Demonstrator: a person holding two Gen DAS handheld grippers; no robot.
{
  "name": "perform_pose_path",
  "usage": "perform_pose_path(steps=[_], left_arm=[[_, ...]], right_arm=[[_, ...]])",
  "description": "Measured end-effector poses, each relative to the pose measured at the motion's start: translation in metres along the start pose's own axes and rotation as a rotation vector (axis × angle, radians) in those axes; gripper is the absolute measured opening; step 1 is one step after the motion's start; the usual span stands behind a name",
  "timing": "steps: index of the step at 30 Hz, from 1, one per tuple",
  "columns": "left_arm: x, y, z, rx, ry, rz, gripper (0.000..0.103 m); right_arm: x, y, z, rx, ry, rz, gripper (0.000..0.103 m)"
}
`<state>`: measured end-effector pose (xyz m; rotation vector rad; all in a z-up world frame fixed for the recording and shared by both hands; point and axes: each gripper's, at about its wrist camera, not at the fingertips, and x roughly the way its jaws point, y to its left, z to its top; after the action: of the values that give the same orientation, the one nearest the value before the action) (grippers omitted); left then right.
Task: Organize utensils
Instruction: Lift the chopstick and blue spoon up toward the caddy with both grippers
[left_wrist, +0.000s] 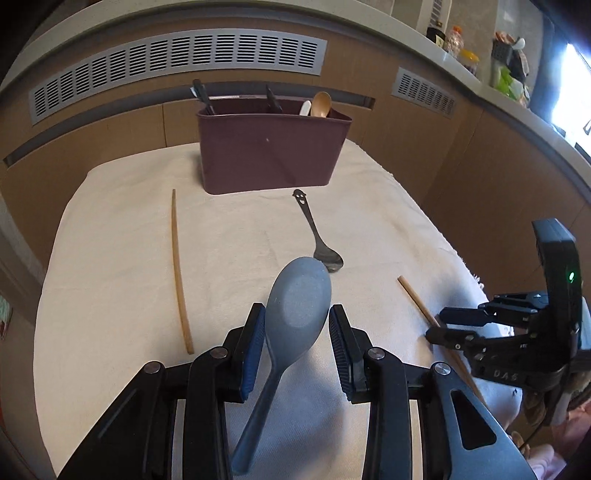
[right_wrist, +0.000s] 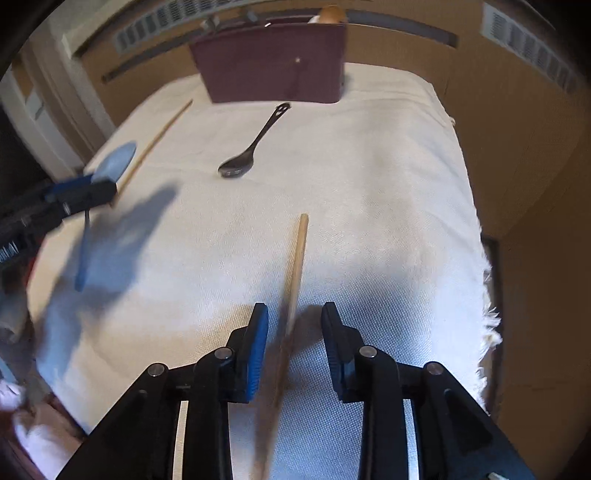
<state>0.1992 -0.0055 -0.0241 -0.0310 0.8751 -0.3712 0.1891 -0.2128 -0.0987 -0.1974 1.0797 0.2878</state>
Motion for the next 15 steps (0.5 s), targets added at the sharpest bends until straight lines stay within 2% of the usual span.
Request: perform_pose_path(steps=[1, 3, 6, 9, 15], left_arm=[[-0.003, 0.002, -0.001, -0.009, -0.006, -0.003, 0.036], [-0.007, 0.004, -0.002, -0.027, -0.015, -0.016, 0.036], [-0.014, 0.004, -0.004, -0.041, -0.029, -0.029, 0.036], [-0.01, 0.001, -0.006, -0.02, -0.012, -0.03, 0.036], [0.011, -0.021, -0.008, 0.187, 0.12, 0.01, 0.039]], right_arm=[[0.001, 0.004, 0.0, -0.021, 0.001, -0.012, 0.026], [0.0, 0.008, 0.001, -0.05, 0.007, -0.007, 0.006], [-0.003, 0.01, -0.001, -0.054, -0.009, -0.03, 0.004], [-0.011, 0.003, -0.002, -0.004, -0.042, -0.005, 0.004], [-0.034, -0.014, -0.003, 0.068, -0.12, 0.025, 0.004]])
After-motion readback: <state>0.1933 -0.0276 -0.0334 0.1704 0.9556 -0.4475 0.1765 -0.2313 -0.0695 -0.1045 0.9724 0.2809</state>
